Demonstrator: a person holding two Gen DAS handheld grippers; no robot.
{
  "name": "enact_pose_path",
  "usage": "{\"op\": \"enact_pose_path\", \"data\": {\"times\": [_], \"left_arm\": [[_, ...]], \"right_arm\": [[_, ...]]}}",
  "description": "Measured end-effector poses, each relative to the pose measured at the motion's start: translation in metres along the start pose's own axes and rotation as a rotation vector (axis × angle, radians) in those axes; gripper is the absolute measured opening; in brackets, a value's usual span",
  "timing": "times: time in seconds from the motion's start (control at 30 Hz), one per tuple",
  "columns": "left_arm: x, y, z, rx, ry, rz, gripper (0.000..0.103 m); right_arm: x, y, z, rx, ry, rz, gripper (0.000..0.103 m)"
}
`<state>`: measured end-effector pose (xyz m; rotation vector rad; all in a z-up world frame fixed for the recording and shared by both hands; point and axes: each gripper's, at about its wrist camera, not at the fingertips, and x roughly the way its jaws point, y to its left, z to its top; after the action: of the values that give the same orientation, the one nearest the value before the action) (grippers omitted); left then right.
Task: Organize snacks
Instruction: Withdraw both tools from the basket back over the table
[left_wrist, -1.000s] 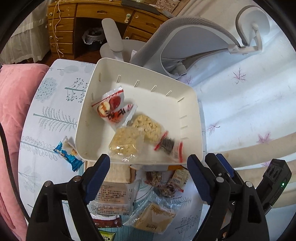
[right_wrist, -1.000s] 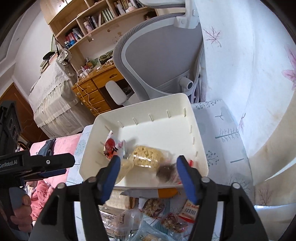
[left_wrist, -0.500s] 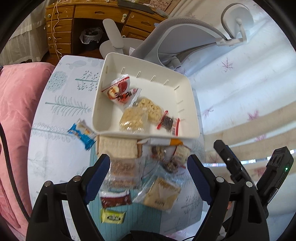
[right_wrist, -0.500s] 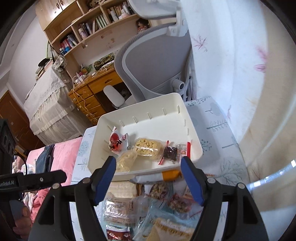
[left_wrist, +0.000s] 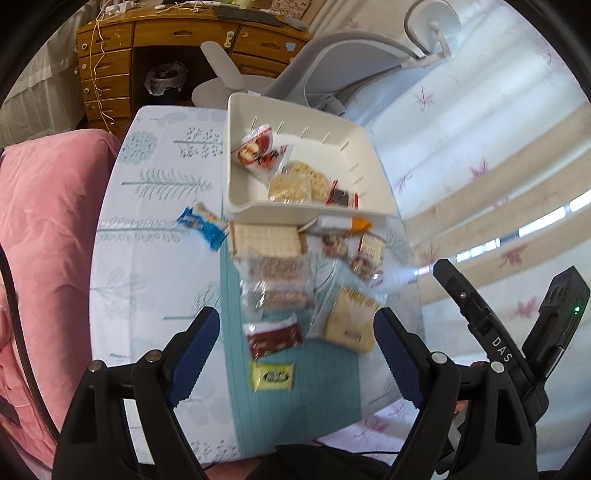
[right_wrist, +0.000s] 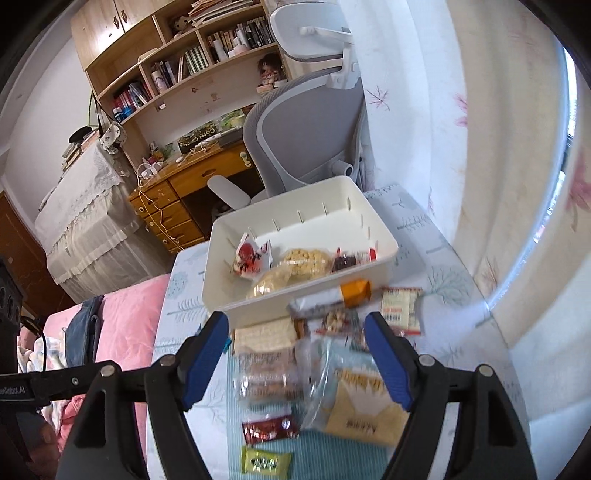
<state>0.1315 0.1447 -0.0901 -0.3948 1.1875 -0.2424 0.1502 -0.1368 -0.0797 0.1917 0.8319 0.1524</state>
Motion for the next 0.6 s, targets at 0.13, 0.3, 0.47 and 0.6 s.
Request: {"op": "enact_pose_path", "data": {"times": [0.13,0.3,0.47,0.6], "left_arm": [[0.000,0.009,-0.020,0.016,0.036,0.005,0.084],[0.000,0.014,-0.040,0.024,0.064,0.007,0.084],[0.002,0.018,-0.053,0.011,0.082,0.033,0.085],[0.005,0.018,-0.060,-0.001,0.090,0.068,0.085]], "right_arm": [[-0.012,0.005,-0.021,0.005,0.016,-0.019,0.077],[-0.025,0.008,-0.044,-0.023,0.033,-0.038,0.077],[-0.032,0.008,-0.060,-0.067,0.051,-0.052,0.077],[-0.029,0.002,-0.067,-0.092,0.087,-0.044,0.077]]}}
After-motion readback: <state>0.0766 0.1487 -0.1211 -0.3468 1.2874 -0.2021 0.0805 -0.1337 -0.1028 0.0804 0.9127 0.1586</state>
